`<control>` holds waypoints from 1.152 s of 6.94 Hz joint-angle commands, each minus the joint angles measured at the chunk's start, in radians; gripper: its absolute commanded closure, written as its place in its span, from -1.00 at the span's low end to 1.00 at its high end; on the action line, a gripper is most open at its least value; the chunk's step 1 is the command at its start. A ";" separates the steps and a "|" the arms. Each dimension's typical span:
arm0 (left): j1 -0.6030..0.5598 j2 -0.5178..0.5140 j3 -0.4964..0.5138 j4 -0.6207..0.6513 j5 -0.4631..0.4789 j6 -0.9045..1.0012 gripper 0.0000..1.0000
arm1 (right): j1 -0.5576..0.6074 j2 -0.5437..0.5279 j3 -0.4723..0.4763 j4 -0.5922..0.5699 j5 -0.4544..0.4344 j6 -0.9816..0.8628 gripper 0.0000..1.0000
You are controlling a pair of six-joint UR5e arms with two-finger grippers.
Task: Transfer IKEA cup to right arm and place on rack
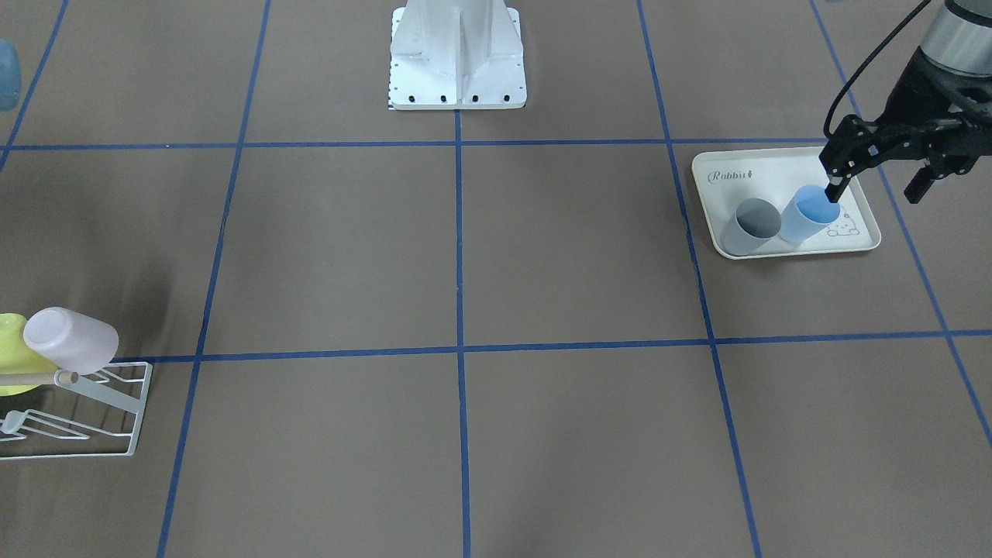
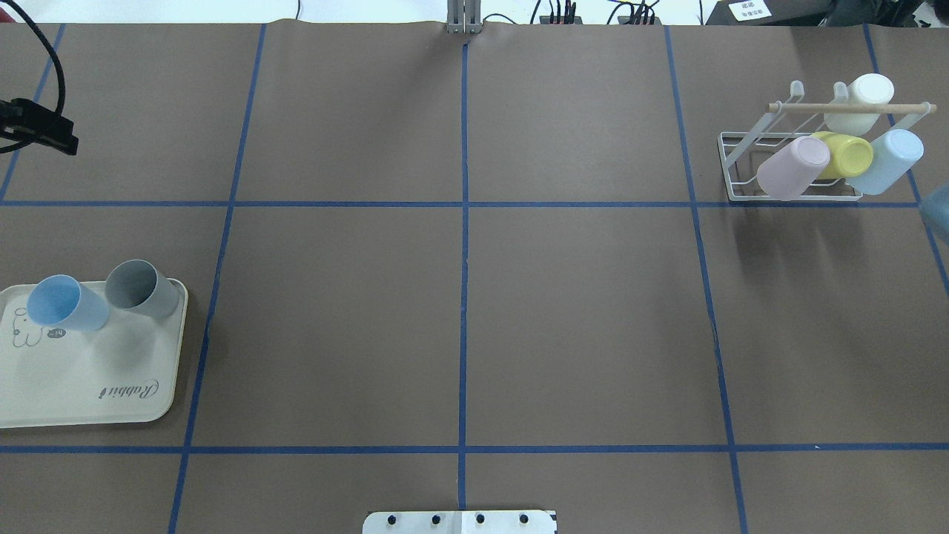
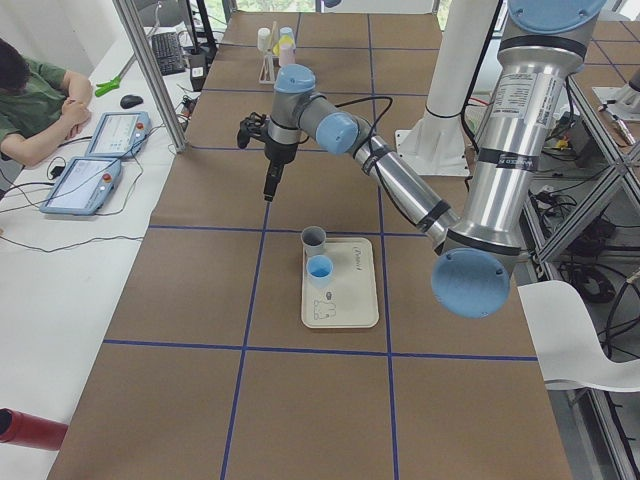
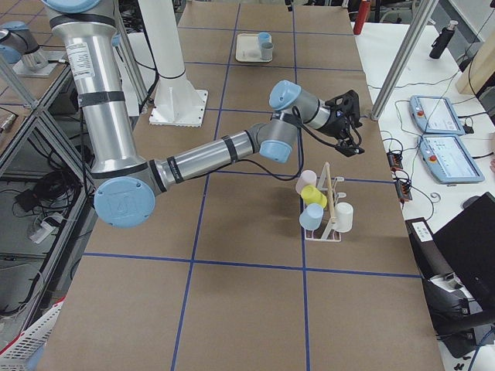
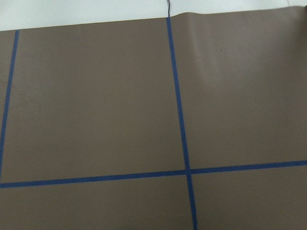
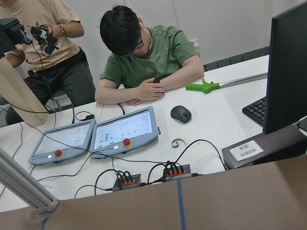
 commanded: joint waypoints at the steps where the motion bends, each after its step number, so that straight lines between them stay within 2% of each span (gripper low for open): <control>1: -0.016 0.073 0.058 0.011 -0.106 0.110 -1.00 | -0.131 0.052 0.053 -0.010 0.007 0.229 -1.00; 2: -0.024 0.078 0.112 0.000 -0.130 0.156 -1.00 | -0.191 0.064 0.066 -0.007 0.007 0.284 -1.00; 4: -0.055 0.107 0.196 -0.049 -0.202 0.172 -1.00 | -0.266 0.098 0.061 0.092 0.006 0.494 -1.00; 5: -0.058 0.136 0.257 -0.148 -0.248 0.167 -1.00 | -0.308 0.135 0.055 0.097 0.001 0.536 -1.00; 7: -0.055 0.229 0.331 -0.332 -0.265 0.117 -1.00 | -0.363 0.153 0.057 0.094 -0.020 0.597 -1.00; 8: -0.046 0.251 0.335 -0.430 -0.255 -0.034 -1.00 | -0.380 0.169 0.055 0.092 -0.038 0.599 -1.00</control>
